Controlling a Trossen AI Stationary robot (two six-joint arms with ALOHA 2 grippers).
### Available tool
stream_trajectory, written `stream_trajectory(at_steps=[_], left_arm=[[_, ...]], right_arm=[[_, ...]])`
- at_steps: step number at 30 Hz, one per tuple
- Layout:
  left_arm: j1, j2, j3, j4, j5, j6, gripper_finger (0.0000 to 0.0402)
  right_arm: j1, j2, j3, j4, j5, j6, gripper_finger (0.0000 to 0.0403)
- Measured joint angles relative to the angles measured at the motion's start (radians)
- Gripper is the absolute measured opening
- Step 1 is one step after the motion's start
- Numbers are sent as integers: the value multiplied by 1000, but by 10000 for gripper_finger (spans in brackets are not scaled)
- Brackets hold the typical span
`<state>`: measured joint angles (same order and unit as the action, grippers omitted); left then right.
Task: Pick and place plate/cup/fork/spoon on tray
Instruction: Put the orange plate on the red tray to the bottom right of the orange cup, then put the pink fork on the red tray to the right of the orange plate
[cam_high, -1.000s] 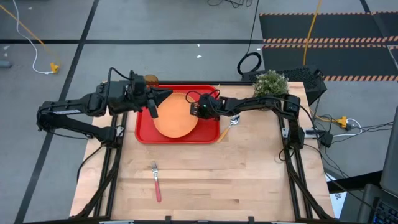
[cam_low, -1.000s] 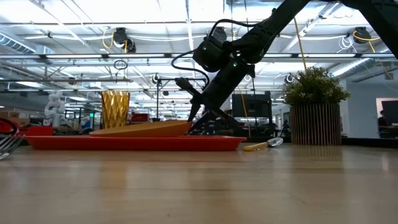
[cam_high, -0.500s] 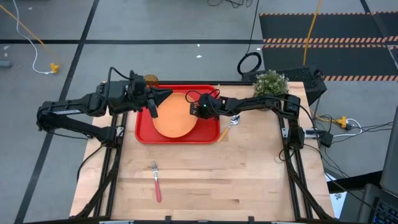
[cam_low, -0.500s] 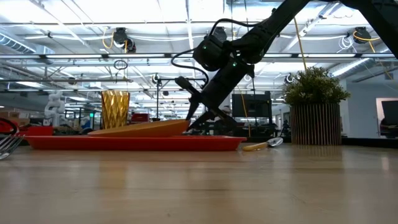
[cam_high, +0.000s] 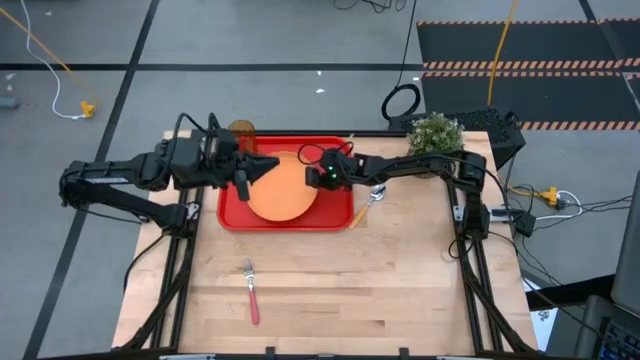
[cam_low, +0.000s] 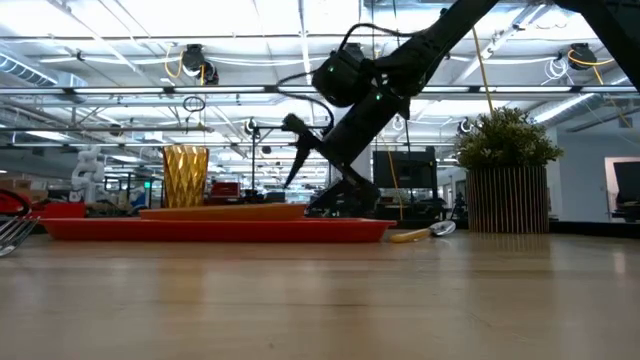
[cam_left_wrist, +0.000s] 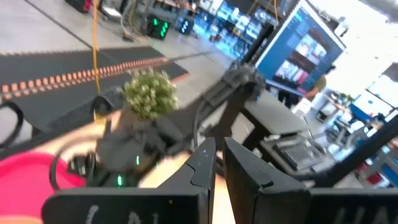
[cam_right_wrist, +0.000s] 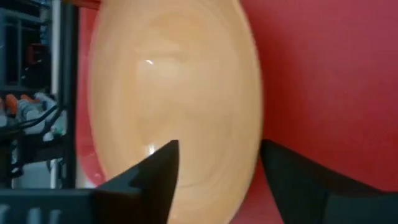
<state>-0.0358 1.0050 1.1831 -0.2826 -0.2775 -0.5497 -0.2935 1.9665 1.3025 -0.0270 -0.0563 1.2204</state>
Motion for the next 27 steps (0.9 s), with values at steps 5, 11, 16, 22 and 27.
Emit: stream_trajectory(at_steps=[5,11,16,22,27], left_arm=[[-75,3,0,-152,-7,-88,31],[-180,39,0,-389,-12,-261,31],[-276,105,0,-554,-11,-463,31],[-351,228,0,-717,43,-777,31],[-376,337,0,-771,142,-1048,31]], right_arm=[[-4,-80,0,-18,-1,-96,268],[-22,-205,0,-132,-1,-245,283],[-44,-331,1,-321,1,-415,278],[-52,-466,0,-533,83,-534,277],[-52,-546,0,-628,139,-602,277]])
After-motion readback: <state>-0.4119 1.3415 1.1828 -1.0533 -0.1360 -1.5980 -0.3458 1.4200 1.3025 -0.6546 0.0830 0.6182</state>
